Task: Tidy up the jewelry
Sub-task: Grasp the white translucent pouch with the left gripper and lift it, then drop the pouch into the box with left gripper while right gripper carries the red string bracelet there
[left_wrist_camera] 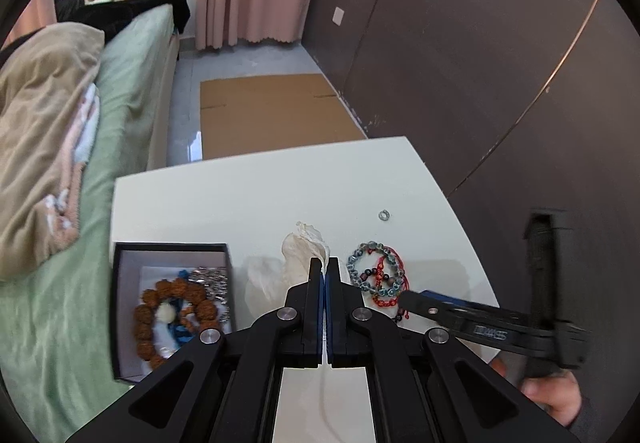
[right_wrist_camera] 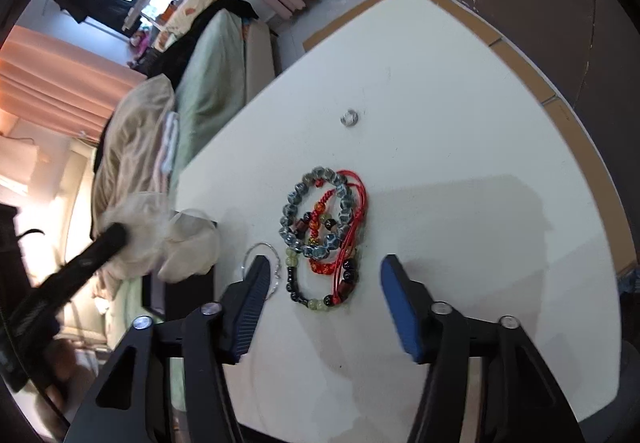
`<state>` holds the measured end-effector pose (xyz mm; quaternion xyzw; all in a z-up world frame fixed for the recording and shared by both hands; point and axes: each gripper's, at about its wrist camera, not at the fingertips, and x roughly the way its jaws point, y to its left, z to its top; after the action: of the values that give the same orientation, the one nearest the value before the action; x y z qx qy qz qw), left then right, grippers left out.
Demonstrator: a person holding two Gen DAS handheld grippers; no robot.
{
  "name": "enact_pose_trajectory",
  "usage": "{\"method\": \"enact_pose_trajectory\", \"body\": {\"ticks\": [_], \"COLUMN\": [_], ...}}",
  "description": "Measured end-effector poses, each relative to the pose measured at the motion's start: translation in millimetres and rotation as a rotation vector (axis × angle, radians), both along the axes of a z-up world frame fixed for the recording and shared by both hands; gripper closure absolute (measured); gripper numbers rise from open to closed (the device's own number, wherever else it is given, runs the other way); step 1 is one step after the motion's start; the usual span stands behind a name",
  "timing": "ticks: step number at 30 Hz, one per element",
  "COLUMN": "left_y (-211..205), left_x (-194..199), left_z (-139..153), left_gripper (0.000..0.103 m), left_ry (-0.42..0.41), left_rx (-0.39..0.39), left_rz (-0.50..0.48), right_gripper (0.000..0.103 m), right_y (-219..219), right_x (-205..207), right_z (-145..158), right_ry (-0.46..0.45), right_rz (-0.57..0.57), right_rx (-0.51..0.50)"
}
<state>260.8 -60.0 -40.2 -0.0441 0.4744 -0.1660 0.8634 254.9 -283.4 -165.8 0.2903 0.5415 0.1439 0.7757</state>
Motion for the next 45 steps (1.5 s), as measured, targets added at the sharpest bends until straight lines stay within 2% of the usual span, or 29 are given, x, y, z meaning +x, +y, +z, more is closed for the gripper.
{"method": "enact_pose_trajectory", "body": {"ticks": [3, 4, 5, 11, 20, 26, 29, 30, 32, 33, 34, 36, 45], "left_y": [11.4, 14.3, 17.8, 46.6, 78.3, 87.0, 91.5, 94.3, 100.3, 102.6, 106.0, 111.9, 150.6], "left_x": [-5.8, -6.6, -7.8, -11.5, -14.1, -17.0, -13.2, -11.3, -9.4, -10.2, -12.9, -19.3, -30.8], "left_z": [10.9, 13.9, 16.1, 23.4, 22.2, 13.2, 3.5, -1.3, -8.5, -9.0, -7.2, -1.4, 8.5], "left_gripper": [0.103, 0.103, 0.103, 0.103, 0.103, 0.103, 0.102, 0.099, 0.072, 0.037, 0.014, 0.013, 0.013], "left_ry": [-0.024, -0.031, -0.037, -0.055, -0.052, -0.03, 0.018, 0.049, 0.09, 0.087, 0.066, 0.025, -0.002], "left_rx": [-0.005, -0.004, -0.003, -0.009, -0.015, -0.013, -0.007, -0.012, -0.029, -0.037, -0.051, -0.075, -0.059], "left_rz": [0.009, 0.012, 0.015, 0.062, 0.121, 0.128, 0.137, 0.147, 0.162, 0.165, 0.169, 0.18, 0.26], "right_gripper": [0.077, 0.091, 0.099, 0.099, 0.099, 0.099, 0.099, 0.099, 0.099, 0.099, 0.099, 0.099, 0.099], "right_y": [7.4, 7.8, 7.6, 2.5, 12.7, 29.4, 39.3, 43.5, 52.8, 58.0, 60.8, 71.8, 125.4], "right_x": [4.1, 5.0, 5.2, 2.0, 0.1, -4.0, -6.2, -6.9, -8.0, -8.2, -9.6, -10.3, -9.4], "right_z": [-8.2, -10.1, -12.2, 3.8, 71.0, 105.3, 118.0, 121.6, 127.3, 129.2, 130.2, 132.9, 140.2], "right_ry": [0.034, 0.043, 0.051, 0.007, -0.135, -0.206, -0.231, -0.238, -0.248, -0.251, -0.253, -0.257, -0.27], "right_rz": [0.012, 0.011, 0.007, -0.012, 0.014, 0.046, 0.069, 0.078, 0.099, 0.112, 0.122, 0.15, 0.25], "right_rx": [-0.02, -0.025, -0.024, 0.011, 0.036, 0.041, 0.043, 0.044, 0.043, 0.043, 0.043, 0.042, 0.059]}}
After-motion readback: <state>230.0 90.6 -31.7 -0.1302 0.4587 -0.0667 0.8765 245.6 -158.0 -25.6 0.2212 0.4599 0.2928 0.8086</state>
